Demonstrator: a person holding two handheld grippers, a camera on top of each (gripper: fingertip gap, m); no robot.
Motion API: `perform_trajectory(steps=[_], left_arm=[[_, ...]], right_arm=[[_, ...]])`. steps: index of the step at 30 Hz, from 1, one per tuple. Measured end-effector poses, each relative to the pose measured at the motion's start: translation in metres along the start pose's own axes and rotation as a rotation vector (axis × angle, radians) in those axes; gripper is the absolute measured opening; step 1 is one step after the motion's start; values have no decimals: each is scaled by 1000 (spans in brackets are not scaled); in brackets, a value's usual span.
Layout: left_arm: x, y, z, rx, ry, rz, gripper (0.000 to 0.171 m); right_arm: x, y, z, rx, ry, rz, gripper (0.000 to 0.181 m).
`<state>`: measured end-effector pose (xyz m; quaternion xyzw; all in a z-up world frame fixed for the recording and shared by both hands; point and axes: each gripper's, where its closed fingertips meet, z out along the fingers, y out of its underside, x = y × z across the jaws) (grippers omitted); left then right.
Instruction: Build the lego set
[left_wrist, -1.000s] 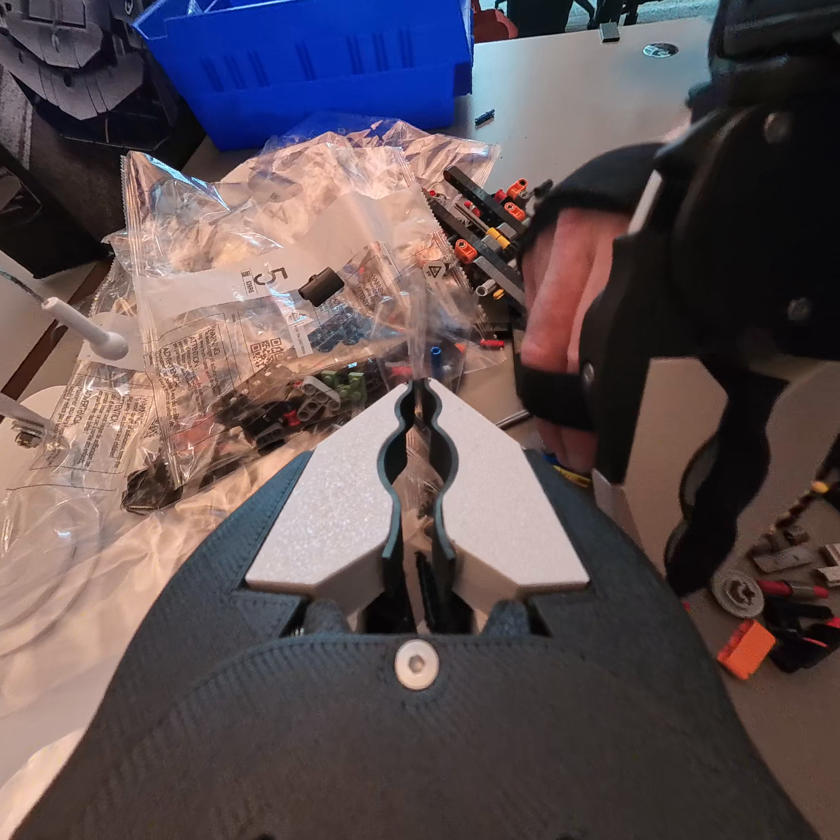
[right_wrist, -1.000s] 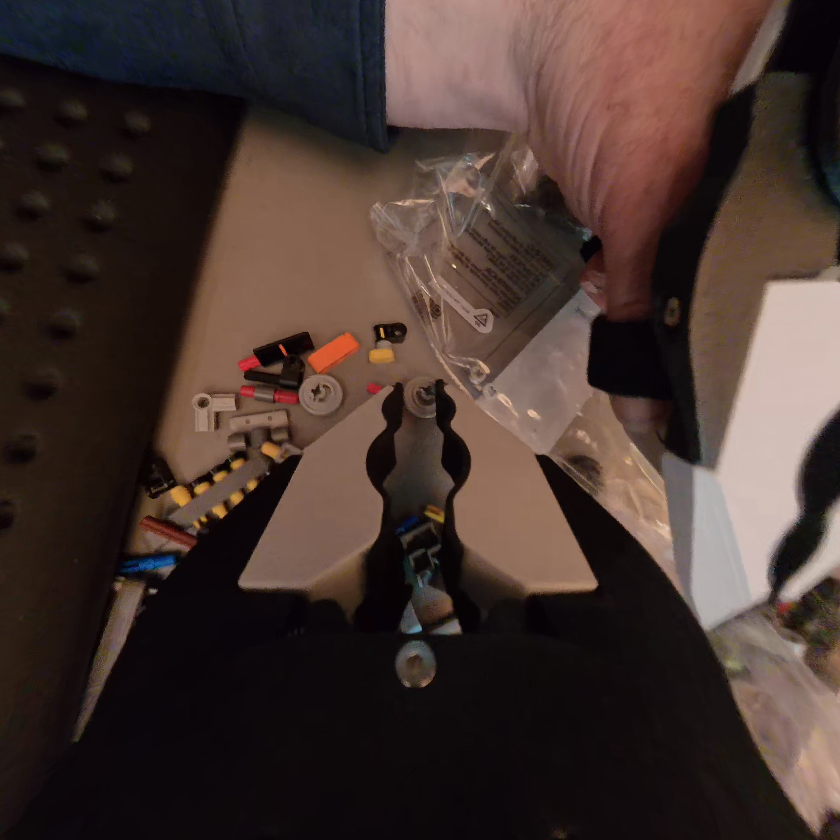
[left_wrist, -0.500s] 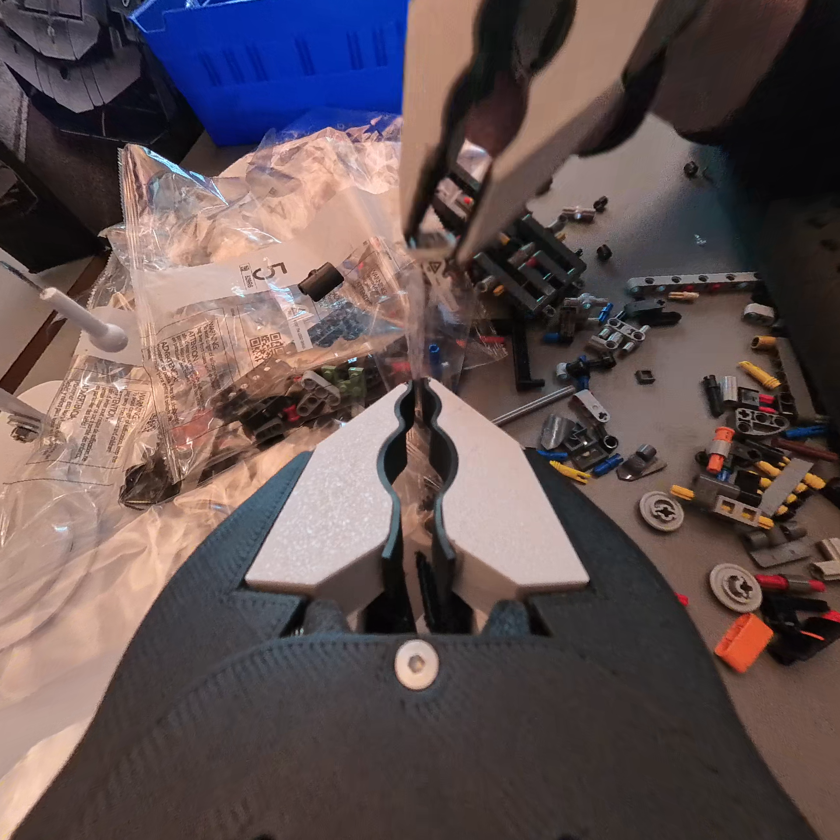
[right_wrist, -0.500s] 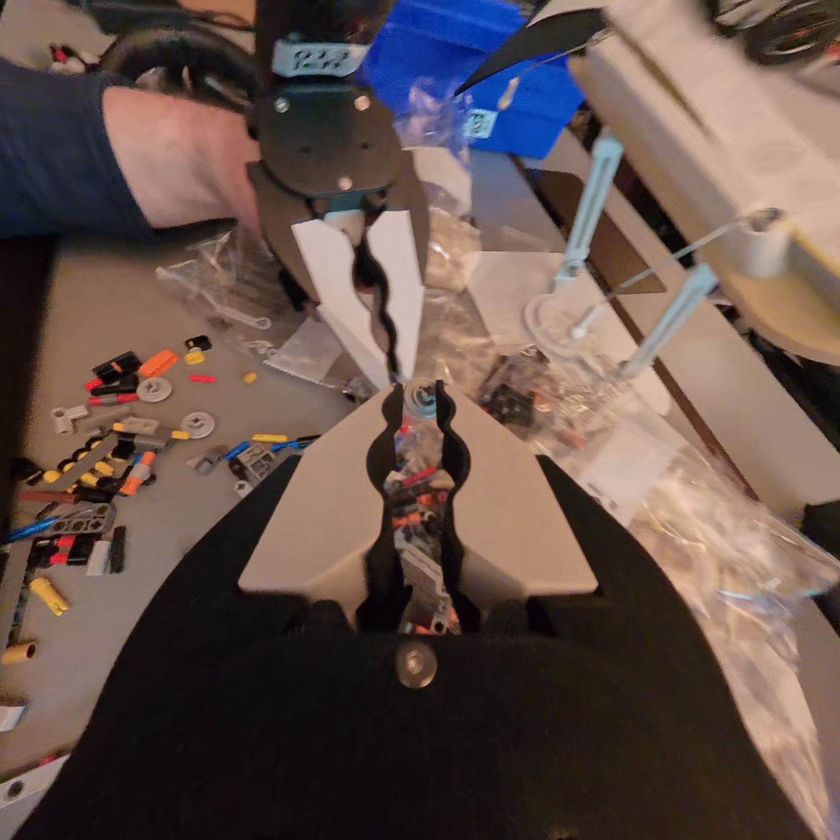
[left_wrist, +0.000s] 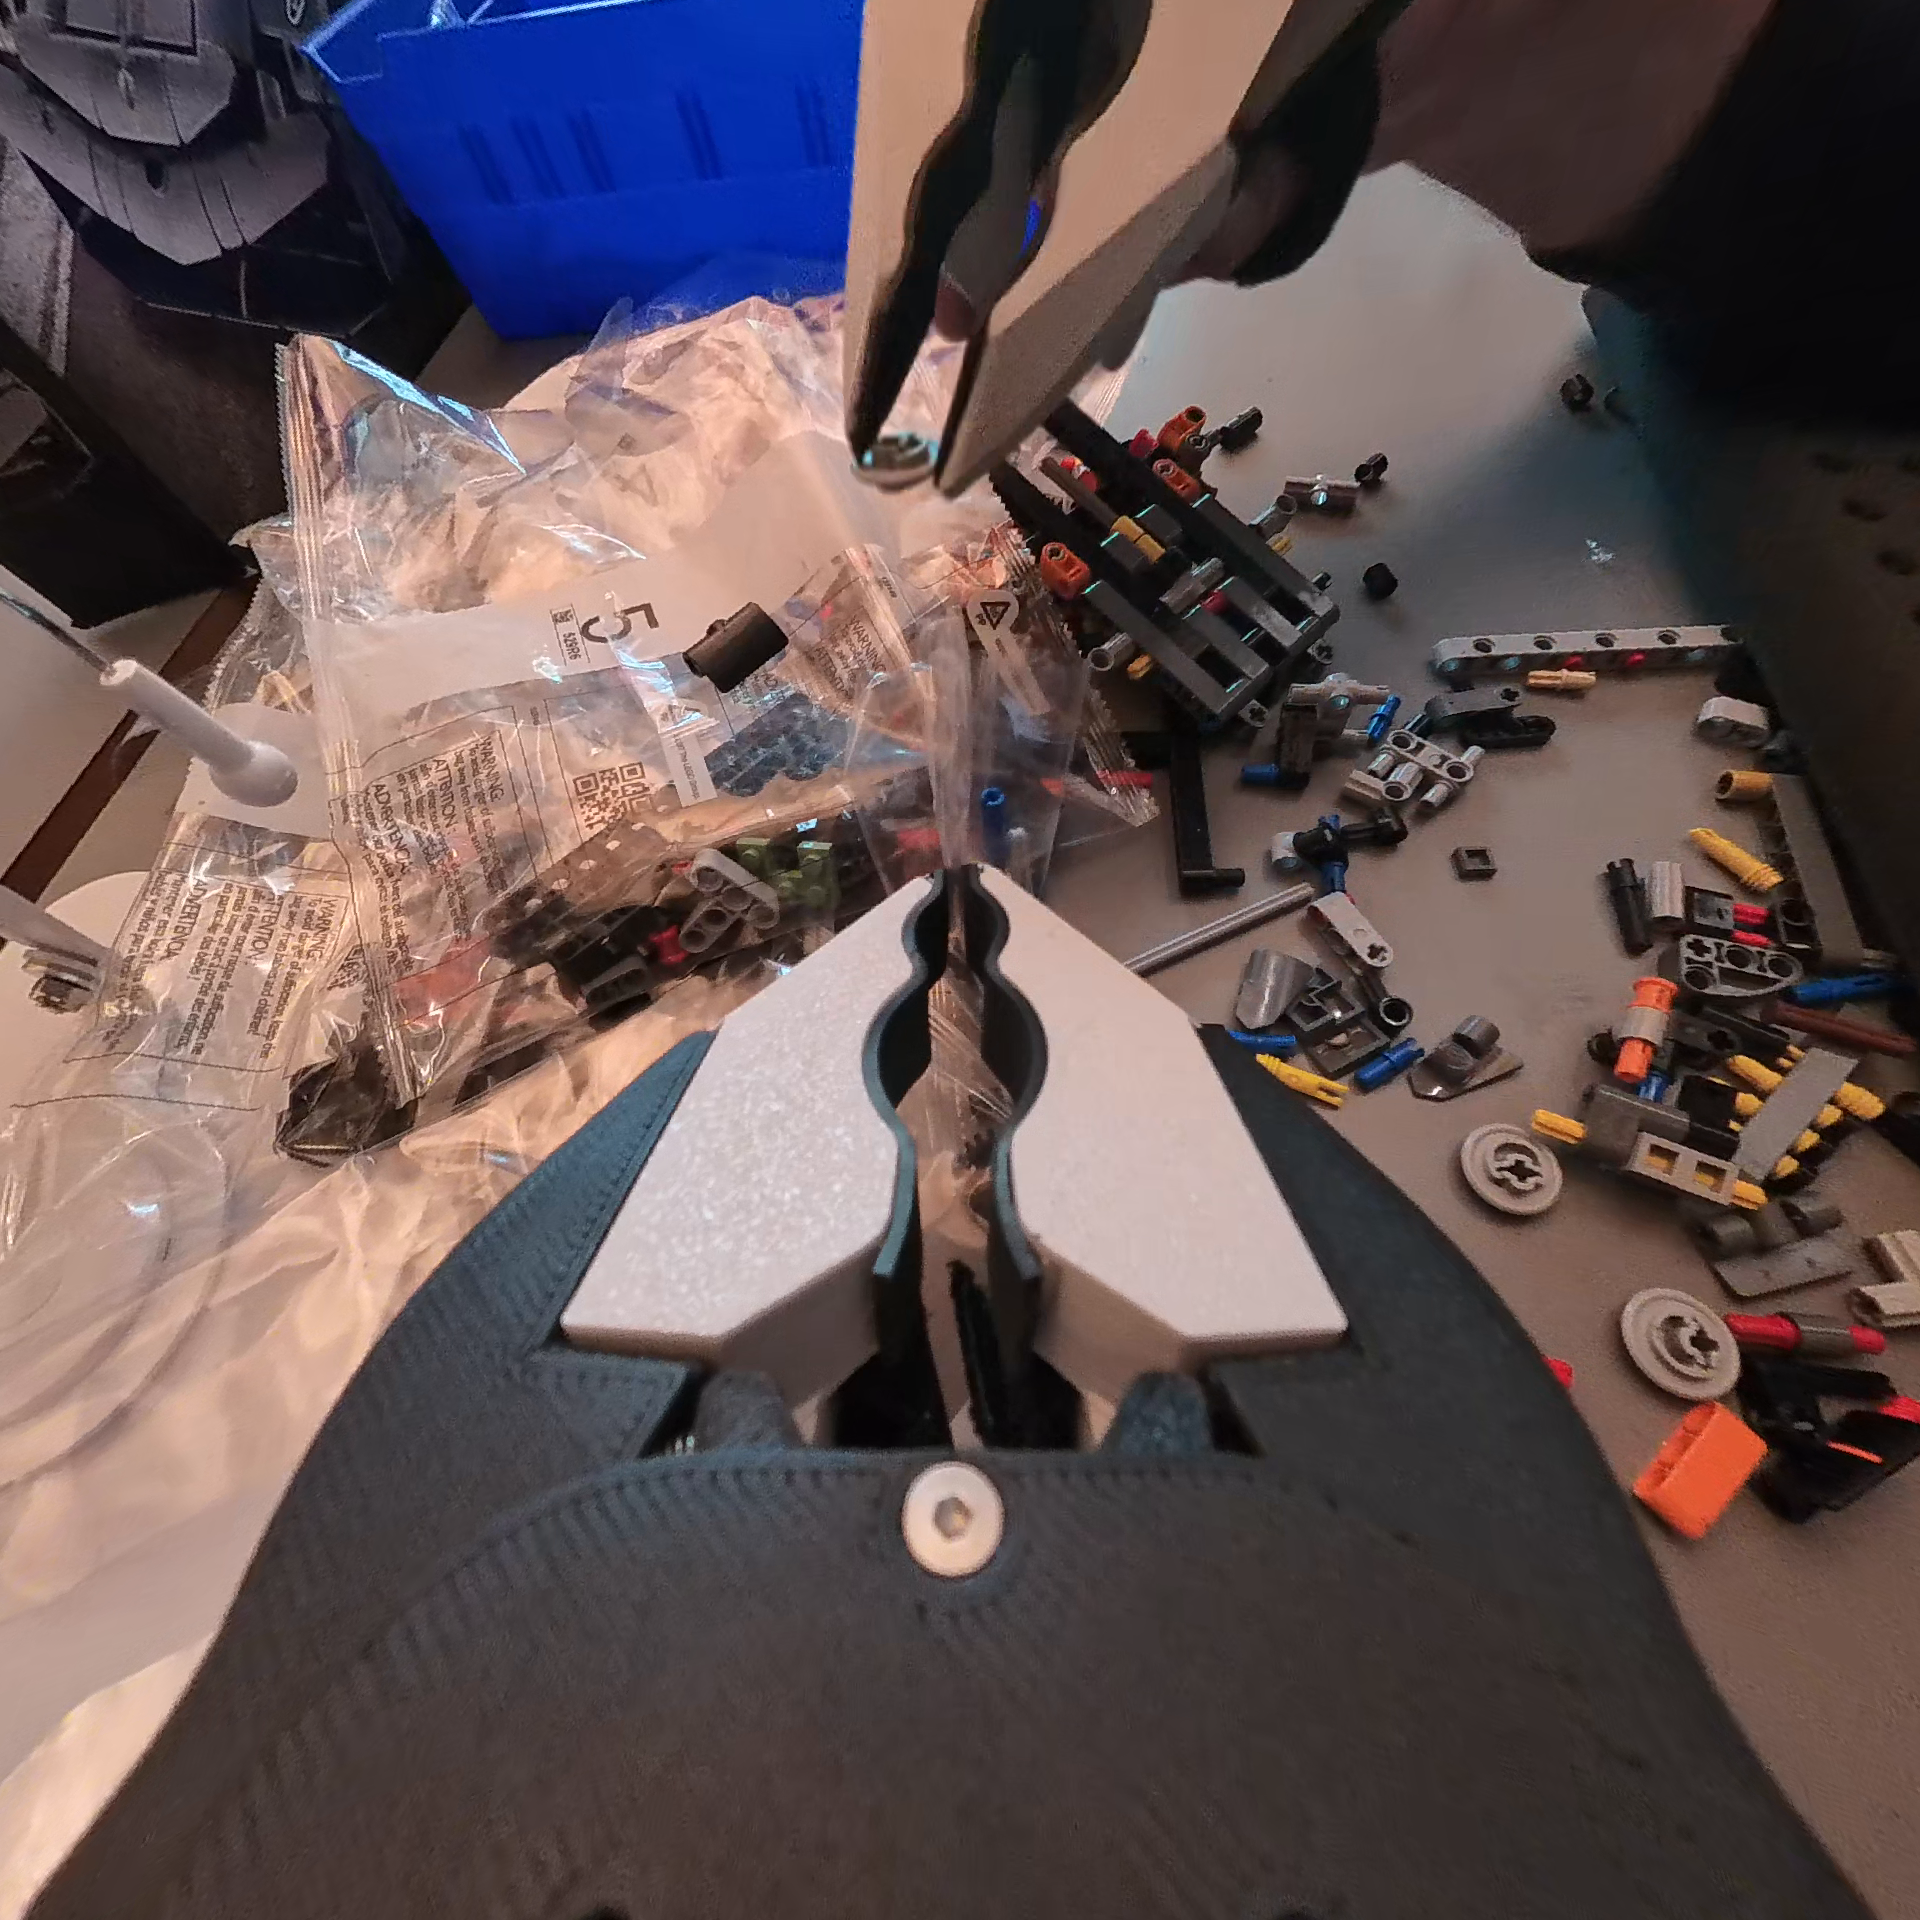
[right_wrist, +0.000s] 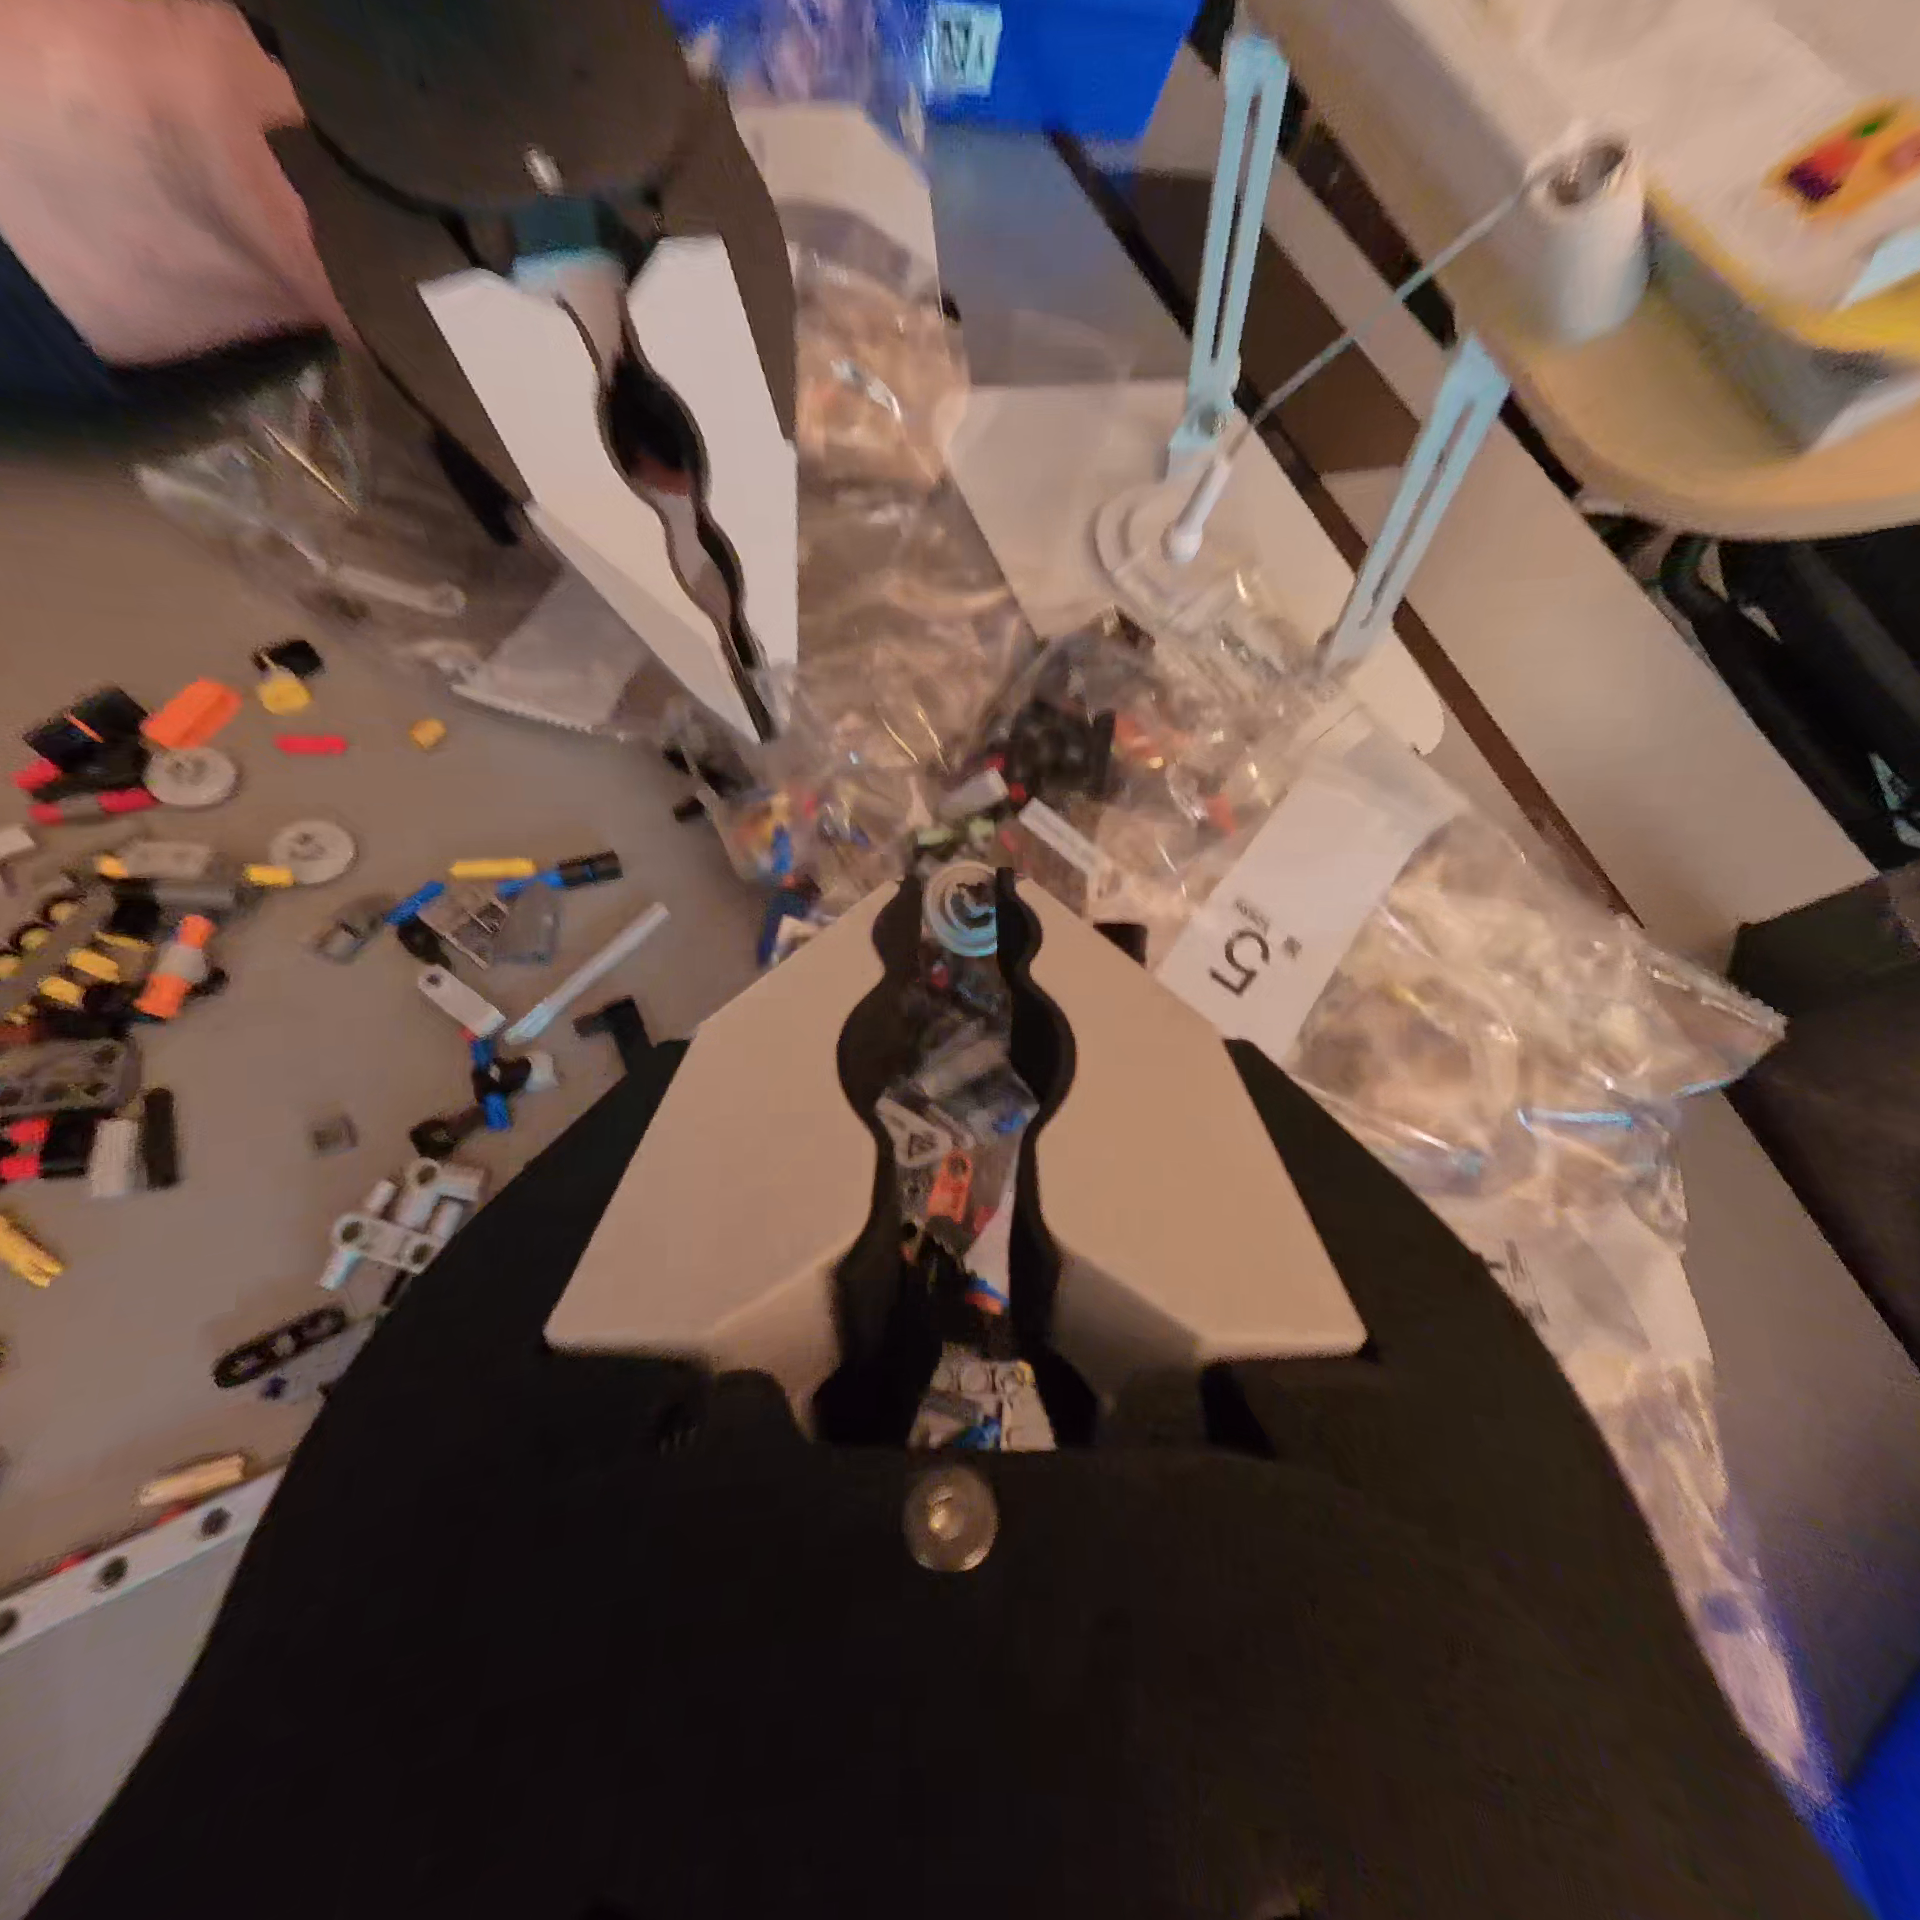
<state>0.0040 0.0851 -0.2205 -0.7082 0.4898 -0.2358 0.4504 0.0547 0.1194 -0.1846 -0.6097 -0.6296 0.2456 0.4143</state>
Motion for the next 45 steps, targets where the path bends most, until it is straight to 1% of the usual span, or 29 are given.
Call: perform_trajectory(steps=[1, 3, 6, 9, 11, 15, 22, 25, 27, 29, 34, 40, 45], left_arm=[[0, 0, 0, 0, 0, 0, 0], [0, 0, 0, 2, 0, 0, 0], [1, -1, 0, 3, 1, 1, 0], [1, -2, 0, 8, 4, -2, 0], [1, -2, 0, 11, 5, -3, 0], [1, -1, 1, 5, 7, -3, 0], [1, -4, -1, 22, 8, -6, 0], [1, -5, -1, 26, 9, -7, 0], [2, -6, -2, 31, 11, -9, 0], [2, -7, -2, 39, 14, -13, 0], [2, -9, -3, 48, 17, -17, 0], [3, -8, -2, 44, 19, -16, 0], [2, -8, -3, 47, 17, -16, 0]], right_arm=[[1, 4, 0, -13, 0, -2, 11], [2, 2, 0, 5, -6, 13, 11], [-15, -14, -2, 78, -72, -30, 11], [-29, -19, 6, 78, -102, -63, 11], [-34, -16, 16, 50, -107, -73, 11], [-34, -15, 24, 31, -83, -81, 11], [-25, -14, 16, 34, -56, -72, 11], [-29, -8, 19, -12, -62, -103, 11], [-28, -3, 21, -48, -40, -134, 11], [-28, -2, 22, -58, -32, -147, 11], [-27, -7, 19, -42, -15, -167, 11], [-39, -13, 22, -13, -47, -209, 11], [-34, -17, 18, 16, -38, -175, 16]])
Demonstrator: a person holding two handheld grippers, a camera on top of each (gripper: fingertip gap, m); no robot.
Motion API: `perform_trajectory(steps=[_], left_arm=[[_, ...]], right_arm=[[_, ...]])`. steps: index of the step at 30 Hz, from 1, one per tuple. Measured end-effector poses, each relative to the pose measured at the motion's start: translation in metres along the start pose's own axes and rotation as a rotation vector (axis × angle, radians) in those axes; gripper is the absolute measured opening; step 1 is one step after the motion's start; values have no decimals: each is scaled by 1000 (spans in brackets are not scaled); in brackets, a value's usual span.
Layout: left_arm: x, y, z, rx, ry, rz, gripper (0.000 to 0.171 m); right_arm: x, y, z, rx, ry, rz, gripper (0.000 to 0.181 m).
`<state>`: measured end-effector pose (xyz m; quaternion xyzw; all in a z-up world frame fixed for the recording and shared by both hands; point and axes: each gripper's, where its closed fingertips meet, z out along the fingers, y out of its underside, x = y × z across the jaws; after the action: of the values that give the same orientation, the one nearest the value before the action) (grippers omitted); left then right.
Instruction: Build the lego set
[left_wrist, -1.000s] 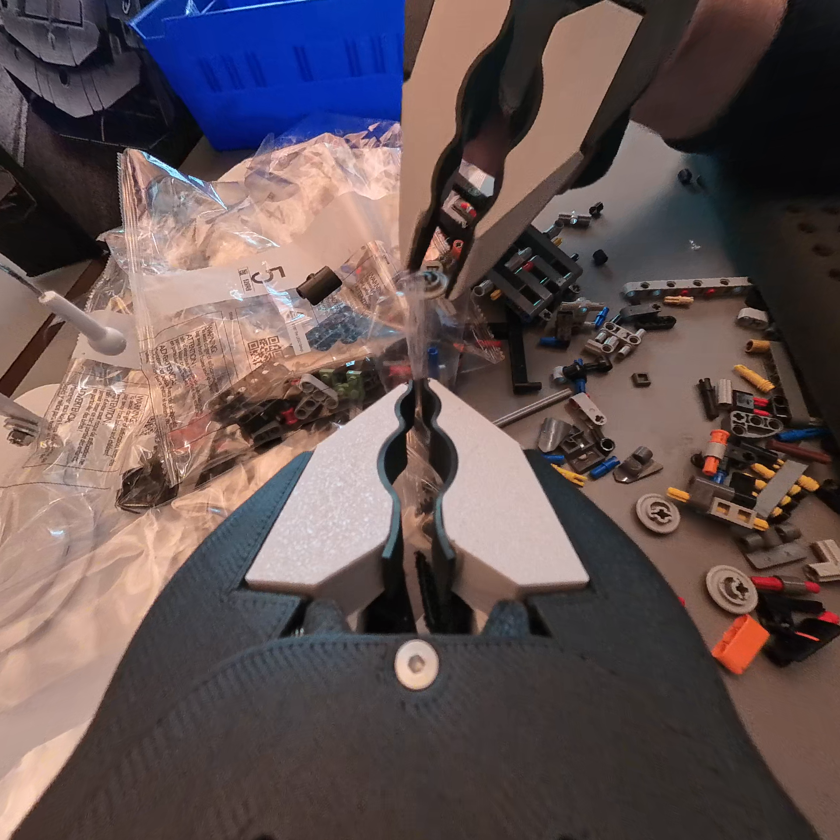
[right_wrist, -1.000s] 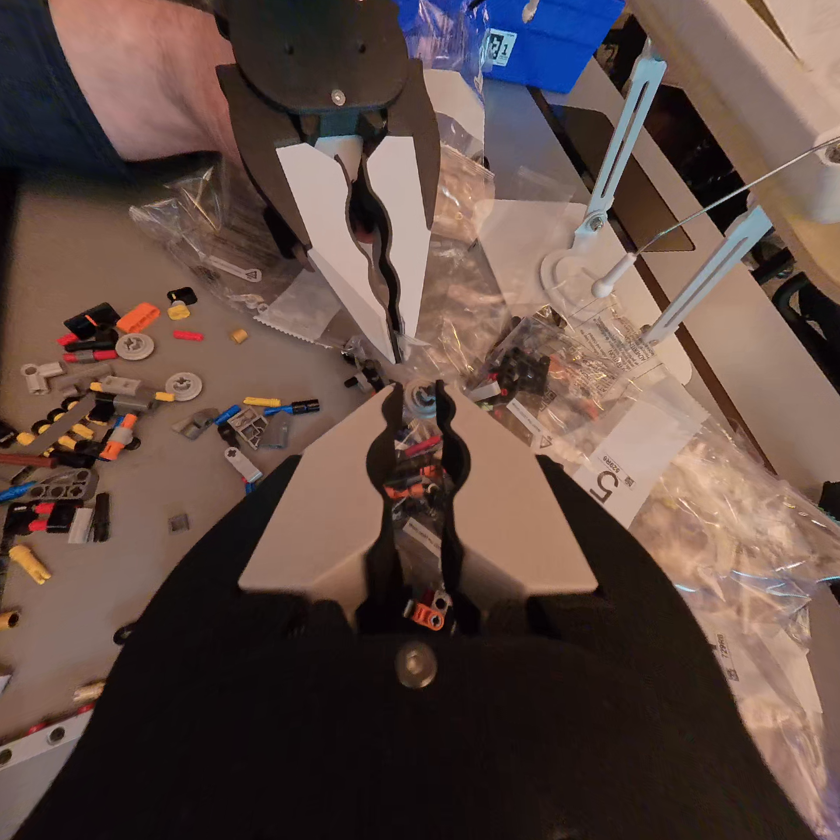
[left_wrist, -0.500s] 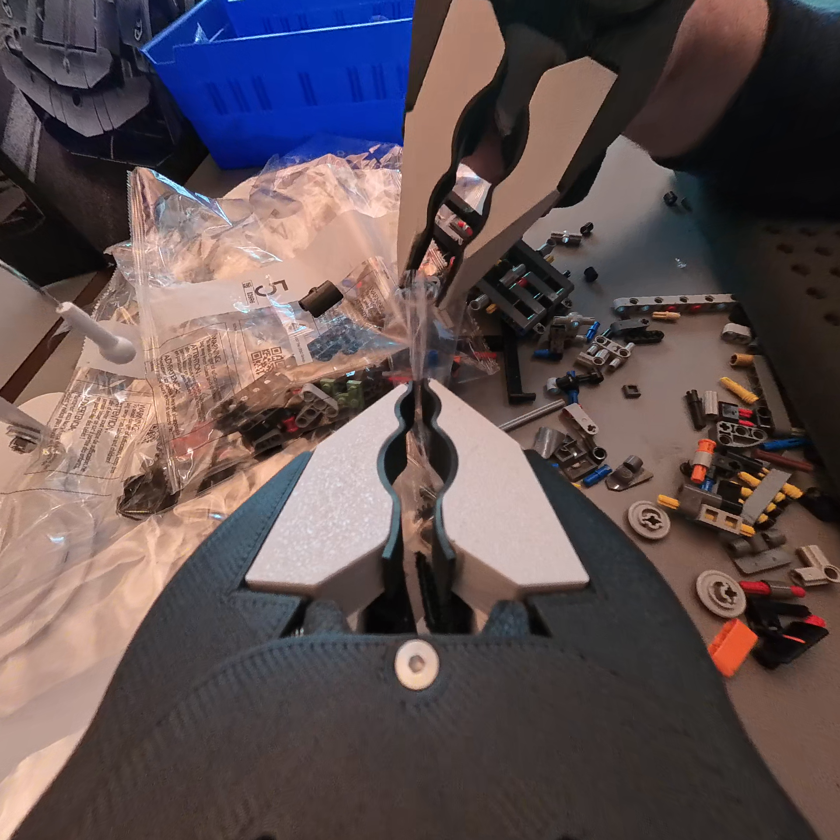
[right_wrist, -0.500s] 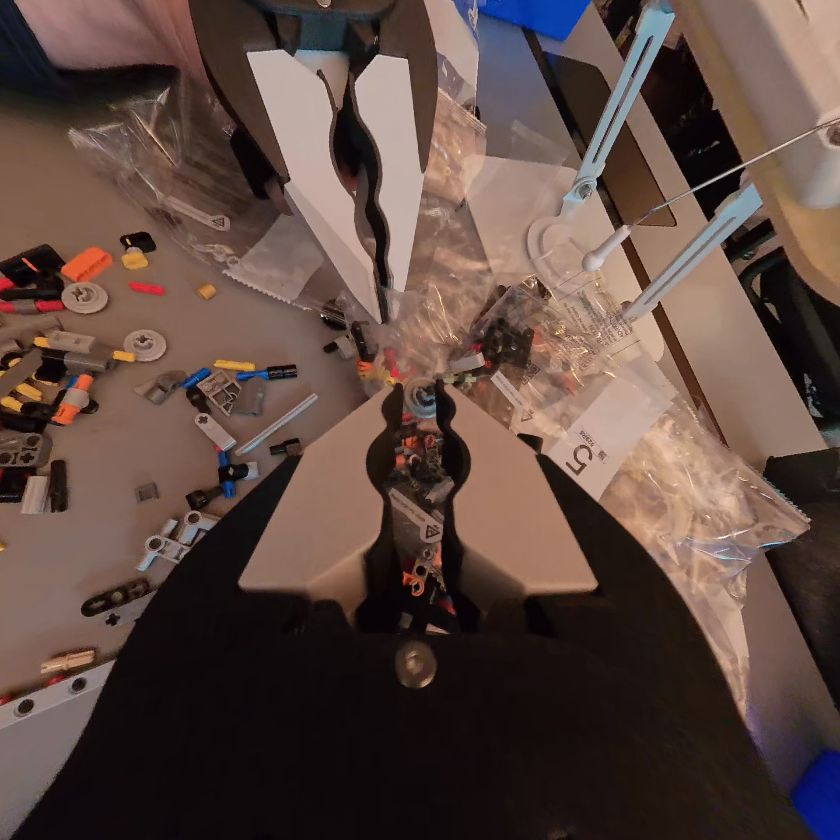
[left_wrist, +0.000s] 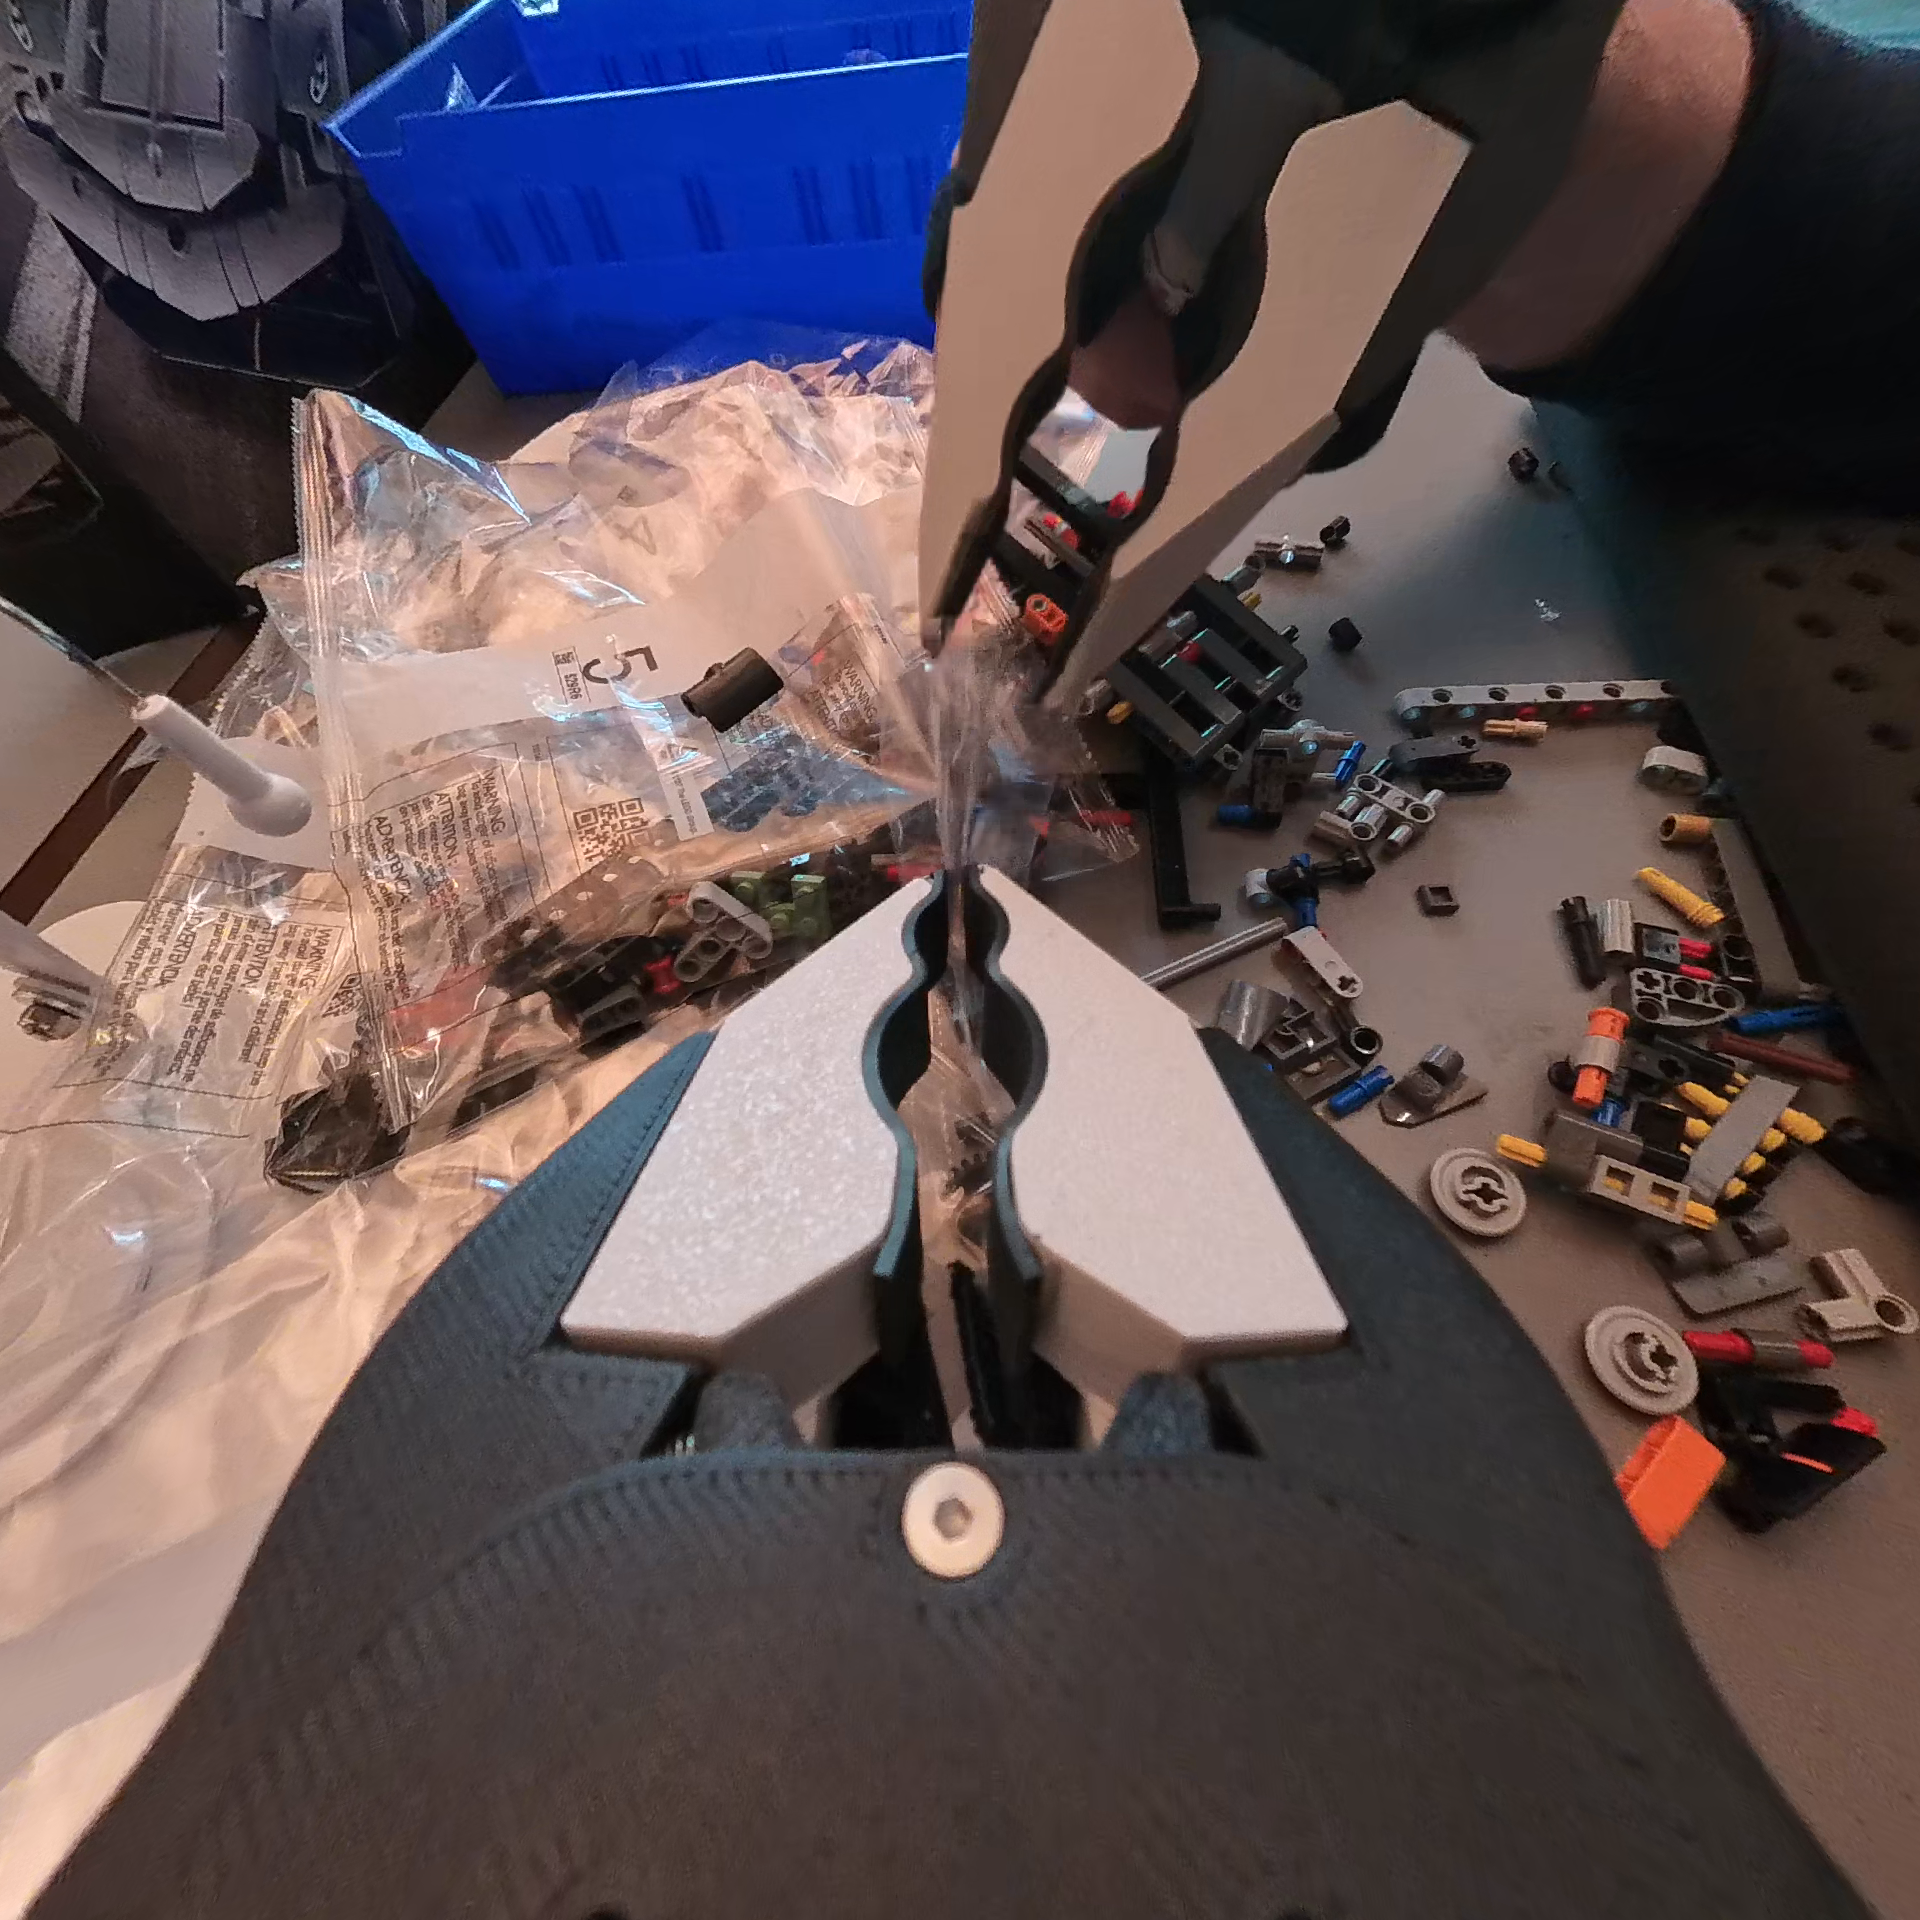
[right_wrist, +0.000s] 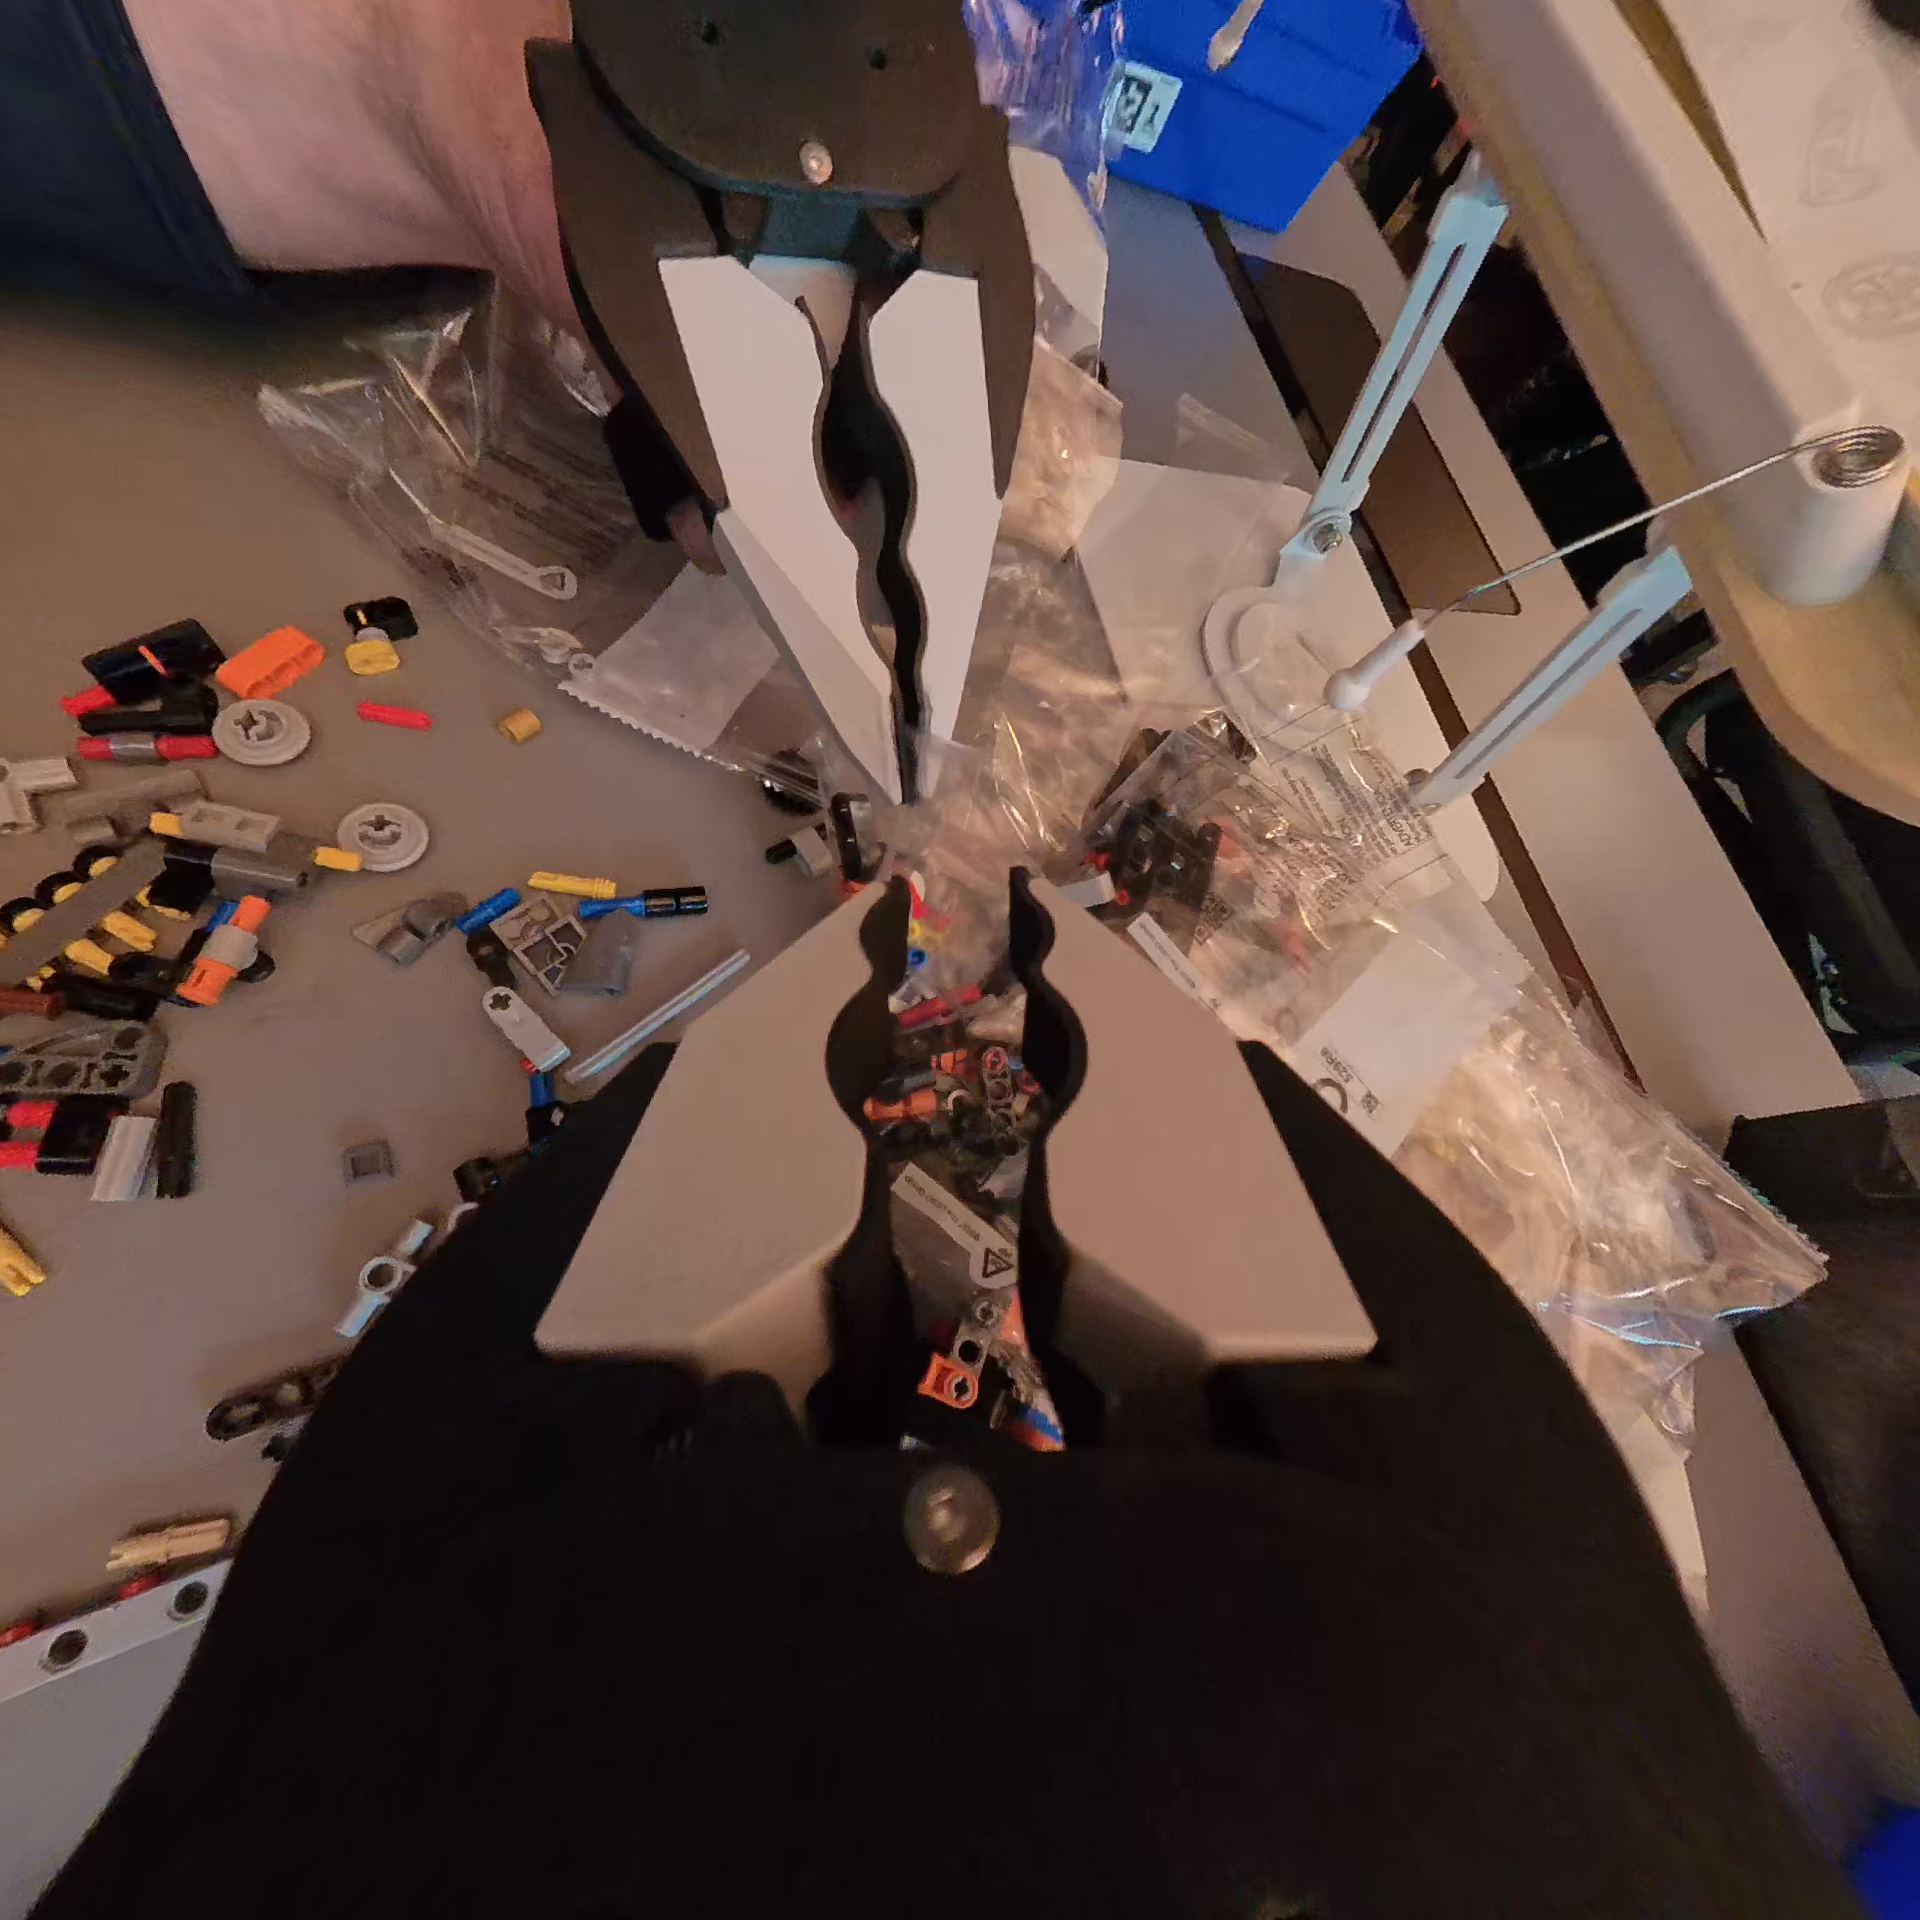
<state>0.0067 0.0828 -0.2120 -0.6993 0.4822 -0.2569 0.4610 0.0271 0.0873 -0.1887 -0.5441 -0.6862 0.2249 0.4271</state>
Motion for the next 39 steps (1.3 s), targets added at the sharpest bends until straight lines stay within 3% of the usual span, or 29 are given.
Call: perform_trajectory(steps=[4, 8, 13, 18, 28, 39], left_arm=[[0, 0, -1, 2, -3, 1, 0], [-1, -1, -1, 7, -7, 0, 0], [-2, -1, -1, 6, -9, -1, 0], [-3, -2, -2, 9, -13, -1, 0], [-2, -2, -3, 7, -13, 5, 0], [-2, -2, -3, 5, -13, 5, 0]], right_arm=[[4, -16, -12, 85, 34, -20, 15], [-27, -48, -24, 233, -112, -47, 11], [-100, -39, 12, 117, -384, -128, 13], [-158, -32, 37, 20, -541, -221, 20], [-148, 5, 52, -155, -518, -195, 17], [-146, 12, 48, -181, -524, -197, 10]])
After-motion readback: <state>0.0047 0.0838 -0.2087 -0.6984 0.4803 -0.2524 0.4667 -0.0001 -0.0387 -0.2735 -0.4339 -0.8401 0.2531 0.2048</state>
